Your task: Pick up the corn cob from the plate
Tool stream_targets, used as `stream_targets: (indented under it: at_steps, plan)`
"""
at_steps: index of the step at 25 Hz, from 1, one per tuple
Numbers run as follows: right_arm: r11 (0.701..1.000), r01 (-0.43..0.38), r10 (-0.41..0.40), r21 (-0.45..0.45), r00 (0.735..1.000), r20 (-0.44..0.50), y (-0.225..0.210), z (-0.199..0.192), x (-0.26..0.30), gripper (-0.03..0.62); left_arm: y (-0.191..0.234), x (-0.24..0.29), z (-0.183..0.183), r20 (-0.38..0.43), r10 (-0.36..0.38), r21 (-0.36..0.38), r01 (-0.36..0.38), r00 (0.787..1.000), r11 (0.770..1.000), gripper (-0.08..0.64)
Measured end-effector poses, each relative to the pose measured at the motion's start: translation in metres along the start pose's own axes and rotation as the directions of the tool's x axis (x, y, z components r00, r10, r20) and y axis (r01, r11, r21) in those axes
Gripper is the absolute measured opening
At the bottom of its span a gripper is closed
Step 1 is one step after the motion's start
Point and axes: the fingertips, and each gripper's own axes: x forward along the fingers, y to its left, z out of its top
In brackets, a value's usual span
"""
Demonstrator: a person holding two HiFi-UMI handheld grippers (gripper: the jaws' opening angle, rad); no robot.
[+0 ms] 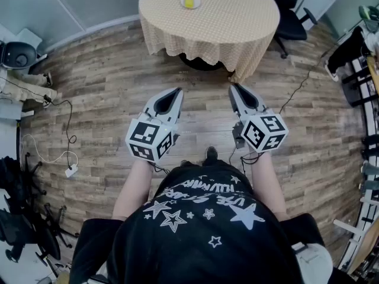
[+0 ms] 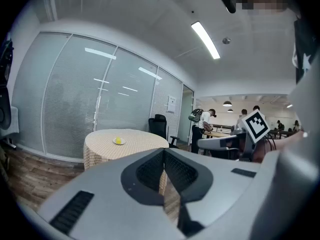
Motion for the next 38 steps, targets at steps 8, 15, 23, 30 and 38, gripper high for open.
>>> stream_targets:
  at_steps: [8, 15, 23, 30, 38]
  plan:
    - [1.000, -0.016, 0.016, 0.000, 1.000, 0.001, -0.013, 0.007, -0.009, 0.055, -0.017, 0.008, 0.002, -0.001, 0.009, 0.008, -0.009, 1.000, 1.000, 0.008]
    - [0.999, -0.036, 0.036, 0.004, 0.999, 0.004, -0.024, 0.007, -0.015, 0.055, -0.033, 0.017, -0.006, -0.026, 0.011, 0.017, -0.011, 1.000, 1.000, 0.008]
    - [0.996, -0.066, 0.065, 0.058, 0.998, 0.014, -0.058, 0.003, -0.023, 0.054, -0.048, 0.040, -0.010, -0.053, 0.052, 0.023, -0.051, 0.997, 0.998, 0.008]
    - [0.990, -0.113, 0.110, 0.082, 0.993, 0.031, -0.102, 0.014, -0.018, 0.054, -0.050, 0.063, -0.006, -0.048, 0.151, 0.034, -0.150, 0.987, 0.988, 0.008]
    - [0.976, -0.182, 0.180, 0.119, 0.983, 0.023, -0.120, 0.014, 0.002, 0.055, -0.050, 0.067, -0.004, -0.053, 0.235, 0.053, -0.232, 0.971, 0.971, 0.008]
